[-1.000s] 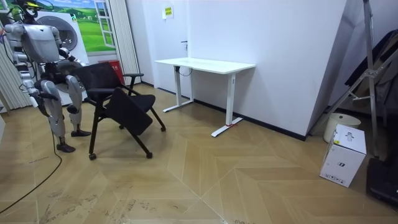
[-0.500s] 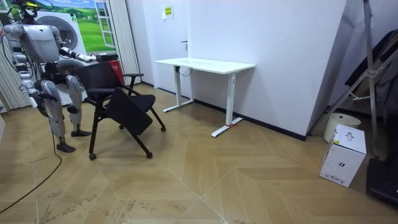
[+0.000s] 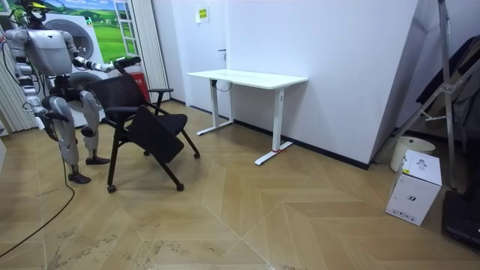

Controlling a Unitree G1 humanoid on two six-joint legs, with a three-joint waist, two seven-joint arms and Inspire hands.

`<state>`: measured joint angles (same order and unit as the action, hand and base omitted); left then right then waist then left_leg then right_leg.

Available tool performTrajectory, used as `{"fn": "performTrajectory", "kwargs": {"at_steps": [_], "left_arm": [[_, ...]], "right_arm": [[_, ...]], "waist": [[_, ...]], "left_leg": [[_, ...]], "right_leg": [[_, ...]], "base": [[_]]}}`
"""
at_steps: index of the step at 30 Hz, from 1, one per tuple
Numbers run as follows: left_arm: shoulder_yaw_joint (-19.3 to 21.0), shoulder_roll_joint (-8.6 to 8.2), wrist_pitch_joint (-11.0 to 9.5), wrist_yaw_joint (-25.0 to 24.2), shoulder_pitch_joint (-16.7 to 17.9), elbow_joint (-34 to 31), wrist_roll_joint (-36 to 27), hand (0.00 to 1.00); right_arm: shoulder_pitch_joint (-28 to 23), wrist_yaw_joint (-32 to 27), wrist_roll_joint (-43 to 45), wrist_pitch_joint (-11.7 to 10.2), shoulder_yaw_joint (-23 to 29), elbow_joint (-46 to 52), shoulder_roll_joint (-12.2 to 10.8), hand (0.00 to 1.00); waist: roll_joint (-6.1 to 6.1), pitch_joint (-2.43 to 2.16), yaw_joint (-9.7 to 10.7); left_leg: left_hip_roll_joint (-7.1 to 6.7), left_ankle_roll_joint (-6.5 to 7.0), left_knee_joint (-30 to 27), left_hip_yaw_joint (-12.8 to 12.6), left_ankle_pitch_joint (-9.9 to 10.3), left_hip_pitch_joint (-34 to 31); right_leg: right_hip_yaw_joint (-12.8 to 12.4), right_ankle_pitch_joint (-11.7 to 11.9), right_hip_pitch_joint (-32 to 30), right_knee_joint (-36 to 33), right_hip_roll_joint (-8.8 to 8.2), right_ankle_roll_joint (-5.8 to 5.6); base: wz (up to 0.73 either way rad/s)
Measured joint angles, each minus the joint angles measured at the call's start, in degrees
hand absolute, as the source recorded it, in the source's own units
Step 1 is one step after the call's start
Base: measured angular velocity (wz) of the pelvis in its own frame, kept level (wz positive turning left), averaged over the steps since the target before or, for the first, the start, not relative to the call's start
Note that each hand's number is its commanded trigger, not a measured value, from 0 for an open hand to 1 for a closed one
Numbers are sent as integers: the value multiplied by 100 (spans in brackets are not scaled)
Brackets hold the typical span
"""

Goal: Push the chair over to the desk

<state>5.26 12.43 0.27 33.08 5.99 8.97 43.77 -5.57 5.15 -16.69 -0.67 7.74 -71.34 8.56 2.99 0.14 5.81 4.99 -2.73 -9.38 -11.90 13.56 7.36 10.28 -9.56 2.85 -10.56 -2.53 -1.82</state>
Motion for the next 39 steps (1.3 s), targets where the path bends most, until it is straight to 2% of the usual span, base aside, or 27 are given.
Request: {"fn": "performTrajectory", "kwargs": {"at_steps": [5,7,9,11,16,20,22,24,25,27,30,34,39], "left_arm": [[-170,35,143,-2,0,-14,437,0],[-291,128,244,-79,-3,-71,508,0],[-440,319,341,-275,-3,-154,536,0],[-477,410,401,-407,-3,-210,548,0],[-464,451,472,-641,-1,-236,609,0],[-408,466,633,-1063,1,-539,985,0],[-401,537,684,-1264,1,-683,1116,0],[-437,707,702,-1567,0,-849,1330,0],[-447,737,716,-1653,0,-899,1333,0],[-473,877,772,-1926,0,-1033,1331,0],[-502,923,848,-2169,0,-1144,1337,0],[-502,939,908,-2562,0,-1275,1485,0],[-599,1159,918,-3242,-103,-1457,1784,0]], "right_arm": [[21,-7,-11,0,-34,3,4,0],[50,-23,-6,2,-30,-22,5,0],[136,-56,4,9,-34,-124,33,0],[180,-77,6,6,-29,-222,49,0],[178,-95,3,5,-21,-250,132,0],[158,-55,-4,28,25,-247,142,0],[173,-16,-2,39,22,-250,161,0],[214,7,-3,68,-6,-253,204,0],[220,7,1,72,-14,-264,222,0],[249,-23,7,73,-16,-367,278,0],[289,-64,7,70,-9,-431,315,0],[295,-71,71,68,50,-452,361,0],[319,-28,189,-40,98,-540,422,0]], "waist": [[10,-4,24],[19,-5,64],[41,-12,75],[65,-9,90],[154,0,145],[158,7,161],[159,6,159],[169,8,162],[179,13,162],[213,32,161],[270,49,172],[348,46,171],[423,48,201]], "left_leg": [[-2,0,0,35,0,-31],[-11,2,-8,110,-2,-75],[-13,2,-15,111,-2,-73],[-15,2,-13,111,-2,-69],[-27,3,-13,101,-2,-63],[-27,3,-14,75,-2,-71],[-30,3,-14,40,-2,-74],[-35,4,-12,39,-2,-85],[-36,3,-10,39,-2,-84],[-39,4,-9,42,-2,-84],[-40,4,-9,114,-2,-84],[-40,4,-8,105,-2,-86],[-41,4,-9,111,-2,-101]], "right_leg": [[65,0,3,2,-10,0],[103,0,-3,1,-22,0],[105,0,1,-2,-24,0],[104,0,6,-1,-26,-1],[97,6,7,-3,-35,-10],[63,5,-16,-4,-35,-13],[19,5,-39,-6,-35,-14],[-9,9,-53,-5,-35,-21],[-9,11,-52,-4,-37,-24],[-17,13,-66,-4,-40,-28],[-11,14,-82,-1,-38,-28],[1,14,-81,1,-36,-28],[-9,15,-78,2,-36,-29]], "base": [[5],[17],[3],[0],[0],[-3],[-9],[-6],[0],[0],[0],[1],[0]]}}
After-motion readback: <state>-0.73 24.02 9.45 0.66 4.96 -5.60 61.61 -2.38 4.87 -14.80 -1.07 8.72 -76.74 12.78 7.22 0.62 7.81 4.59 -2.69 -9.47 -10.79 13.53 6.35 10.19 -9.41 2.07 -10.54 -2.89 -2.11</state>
